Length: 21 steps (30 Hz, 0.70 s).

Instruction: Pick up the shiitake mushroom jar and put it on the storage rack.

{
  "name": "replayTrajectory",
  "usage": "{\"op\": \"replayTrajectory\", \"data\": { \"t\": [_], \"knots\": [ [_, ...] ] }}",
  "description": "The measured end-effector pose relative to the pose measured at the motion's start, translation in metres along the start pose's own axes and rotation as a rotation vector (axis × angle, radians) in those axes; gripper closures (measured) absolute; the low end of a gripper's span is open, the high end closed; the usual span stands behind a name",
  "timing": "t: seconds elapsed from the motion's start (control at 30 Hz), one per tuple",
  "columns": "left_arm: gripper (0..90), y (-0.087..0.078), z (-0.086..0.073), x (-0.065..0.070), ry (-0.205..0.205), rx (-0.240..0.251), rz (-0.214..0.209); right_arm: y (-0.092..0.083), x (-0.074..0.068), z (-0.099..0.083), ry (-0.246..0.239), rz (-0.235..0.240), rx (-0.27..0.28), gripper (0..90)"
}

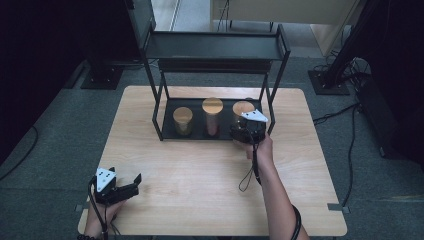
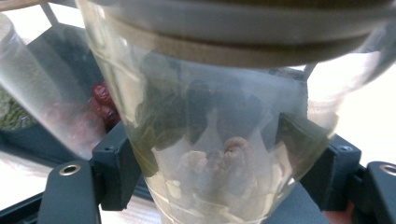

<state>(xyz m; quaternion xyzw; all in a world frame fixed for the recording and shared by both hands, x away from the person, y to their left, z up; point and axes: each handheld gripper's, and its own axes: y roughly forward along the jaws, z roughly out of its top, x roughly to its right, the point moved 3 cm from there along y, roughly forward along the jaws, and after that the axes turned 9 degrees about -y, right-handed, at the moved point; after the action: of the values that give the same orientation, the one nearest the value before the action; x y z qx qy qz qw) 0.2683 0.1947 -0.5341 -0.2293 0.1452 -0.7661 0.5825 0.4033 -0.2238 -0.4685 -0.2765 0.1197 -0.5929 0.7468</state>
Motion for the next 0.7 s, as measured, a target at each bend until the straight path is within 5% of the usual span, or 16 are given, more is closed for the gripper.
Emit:
{"op": "replayTrajectory", "data": {
  "t": [0.7],
  "knots": [
    [0.5, 0.0, 0.0, 0.0, -0.001, 0.001, -0.004, 0.028, 0.007, 0.014, 0.008, -0.037, -0.013, 25.0]
  ]
}}
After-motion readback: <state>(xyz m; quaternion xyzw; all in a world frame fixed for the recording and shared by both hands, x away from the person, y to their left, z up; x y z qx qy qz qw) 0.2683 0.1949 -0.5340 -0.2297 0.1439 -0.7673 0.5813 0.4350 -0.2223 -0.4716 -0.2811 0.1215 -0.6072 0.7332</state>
